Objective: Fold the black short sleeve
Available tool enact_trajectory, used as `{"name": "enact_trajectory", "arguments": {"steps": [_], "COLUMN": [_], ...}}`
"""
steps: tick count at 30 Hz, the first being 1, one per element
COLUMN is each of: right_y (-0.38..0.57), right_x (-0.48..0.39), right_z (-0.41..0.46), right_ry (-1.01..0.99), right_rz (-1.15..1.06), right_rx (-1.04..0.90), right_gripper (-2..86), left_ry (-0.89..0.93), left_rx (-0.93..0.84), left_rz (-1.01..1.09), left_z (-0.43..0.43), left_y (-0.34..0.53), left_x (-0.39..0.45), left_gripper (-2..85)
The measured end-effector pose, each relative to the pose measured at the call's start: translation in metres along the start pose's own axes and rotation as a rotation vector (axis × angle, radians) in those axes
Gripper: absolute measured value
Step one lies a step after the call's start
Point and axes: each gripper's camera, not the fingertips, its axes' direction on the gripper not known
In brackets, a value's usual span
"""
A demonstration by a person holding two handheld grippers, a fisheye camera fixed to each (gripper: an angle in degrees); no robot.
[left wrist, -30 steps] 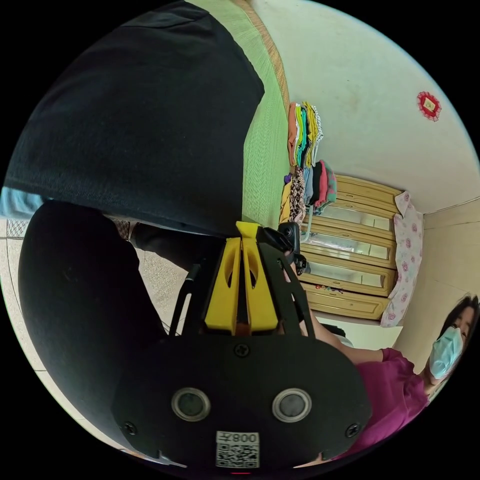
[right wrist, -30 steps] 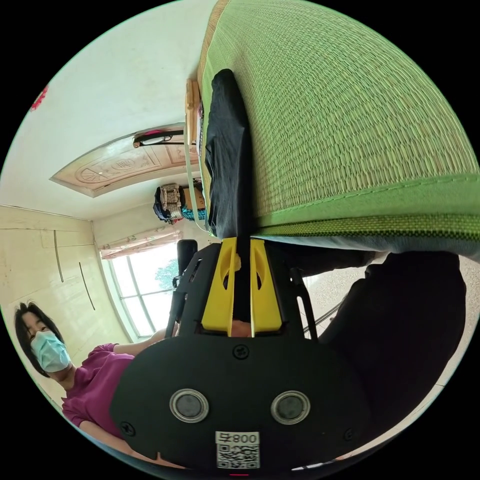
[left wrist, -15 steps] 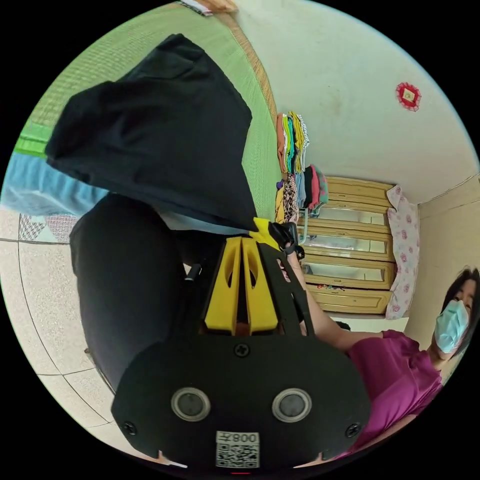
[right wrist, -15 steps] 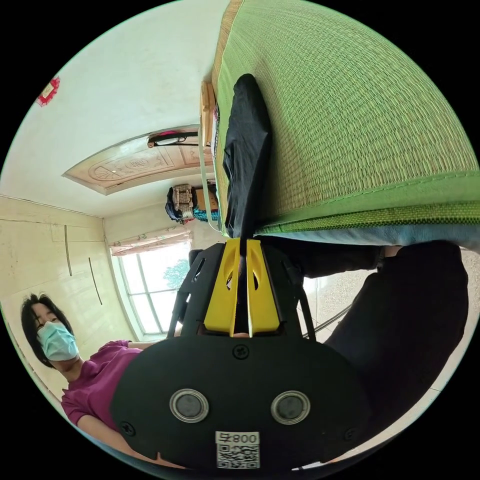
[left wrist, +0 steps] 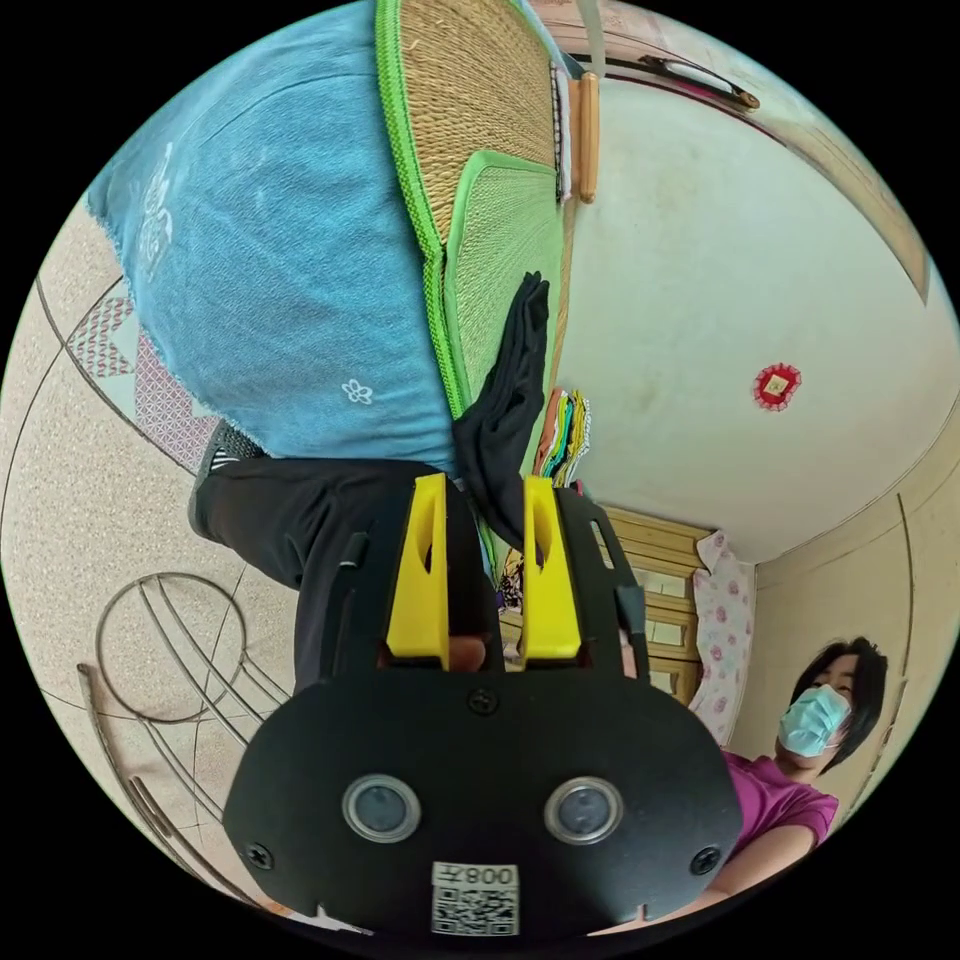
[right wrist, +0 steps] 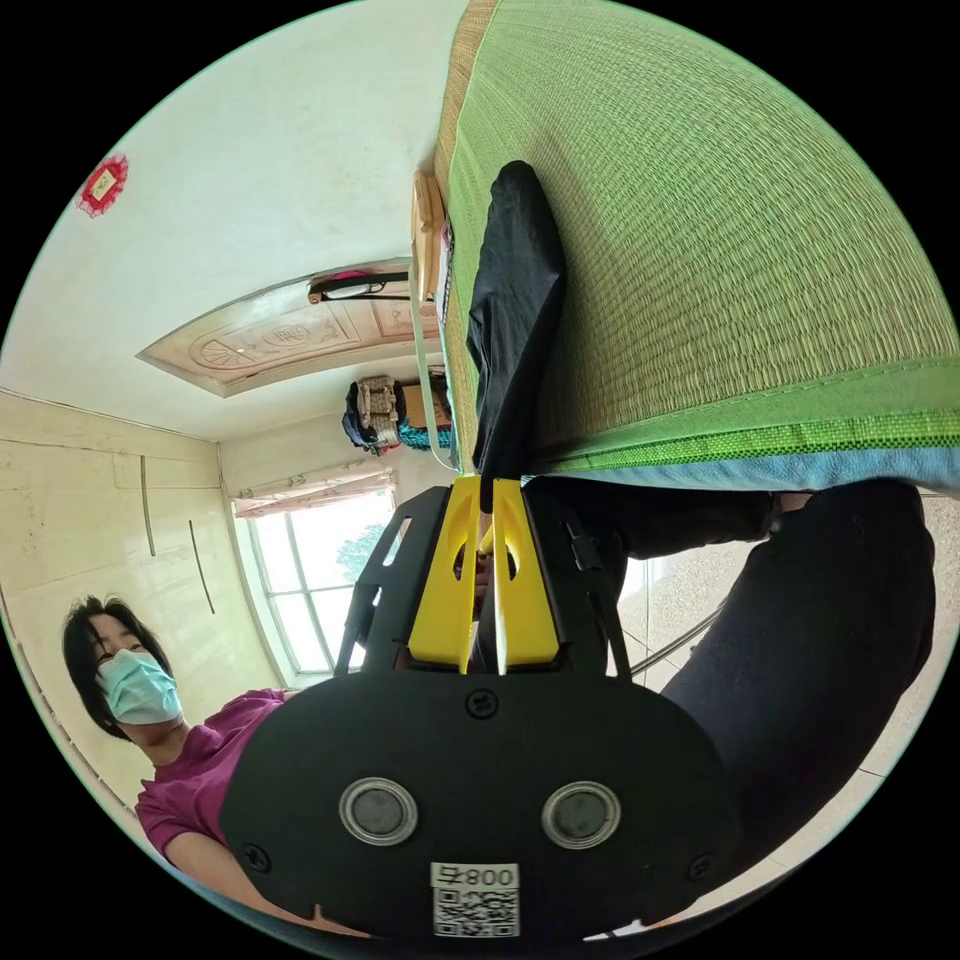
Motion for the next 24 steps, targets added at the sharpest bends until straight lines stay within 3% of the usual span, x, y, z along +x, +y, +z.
{"name": "enact_trajectory", "arguments": {"steps": [10,24], "right_y": [0.006,0.029], "right_x": [-0.015,-0.029], "right_z": [0.002,-0.007], "right_ry": [0.014,0.047], "right_rz": [0.004,0.019], "right_rx": [0.003,-0.014], "right_gripper": [2.0,1.8], "left_ry": [-0.006,0.002], "left_rx": [0.017,-0.039], "left_rz": [-0.034,-0.015], "left_z": [0.000,0.003], "left_y": [-0.030,-0.001], "left_x": [0.025,0.053], "left_gripper": [7.5,4.1]}}
